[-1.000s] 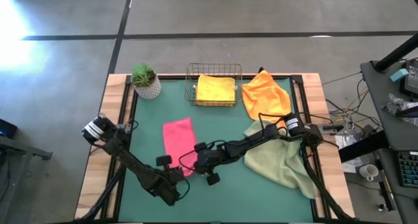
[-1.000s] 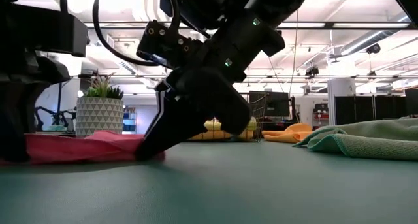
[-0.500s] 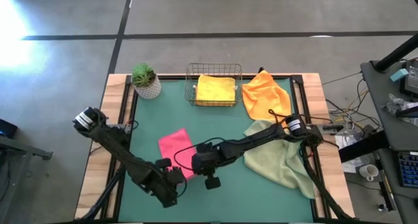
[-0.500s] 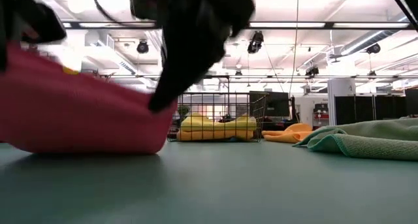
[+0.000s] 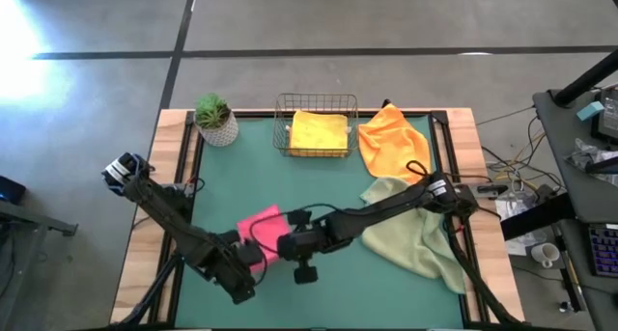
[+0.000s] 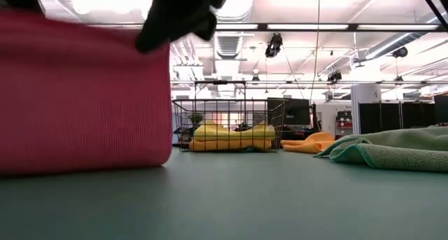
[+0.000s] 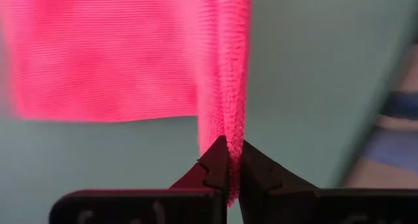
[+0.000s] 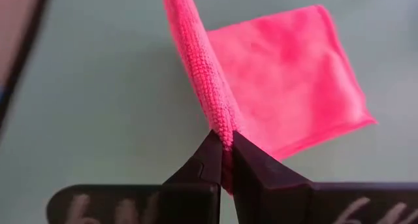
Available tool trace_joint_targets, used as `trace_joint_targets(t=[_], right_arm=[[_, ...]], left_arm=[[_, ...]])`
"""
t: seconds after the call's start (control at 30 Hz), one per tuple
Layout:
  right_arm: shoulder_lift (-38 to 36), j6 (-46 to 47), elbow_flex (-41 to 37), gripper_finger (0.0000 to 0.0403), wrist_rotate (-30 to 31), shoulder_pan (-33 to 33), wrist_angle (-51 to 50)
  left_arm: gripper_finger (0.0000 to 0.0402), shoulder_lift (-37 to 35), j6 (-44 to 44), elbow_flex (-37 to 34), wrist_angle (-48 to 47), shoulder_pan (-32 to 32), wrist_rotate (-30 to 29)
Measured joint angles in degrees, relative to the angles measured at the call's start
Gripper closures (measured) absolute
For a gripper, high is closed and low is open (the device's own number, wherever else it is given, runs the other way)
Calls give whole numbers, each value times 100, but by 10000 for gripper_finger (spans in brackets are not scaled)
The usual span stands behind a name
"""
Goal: Fold microfiber towels
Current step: Fold the pink microfiber cloth
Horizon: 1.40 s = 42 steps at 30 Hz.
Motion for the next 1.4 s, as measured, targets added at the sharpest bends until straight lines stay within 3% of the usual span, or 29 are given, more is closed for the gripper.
trace_joint_targets(t=[0.17, 0.43, 0.97, 1.2, 1.4], right_arm=[[0, 121, -455, 394, 52, -316, 568], [0, 79, -1089, 394, 52, -807, 1608], [181, 91, -1248, 394, 64, -1101, 2110], [190, 226, -1250, 387, 85, -1119, 2129], [192, 234, -1248, 350, 76, -1195, 2157]], left_arm=[[401, 0, -334, -20, -854, 48, -373], [401, 74, -319, -286, -979, 415, -500], [397, 109, -286, -522, -1395, 850, -692], [353, 109, -165, -522, -1408, 850, -766], [291, 109, -152, -522, -1473, 857, -909]])
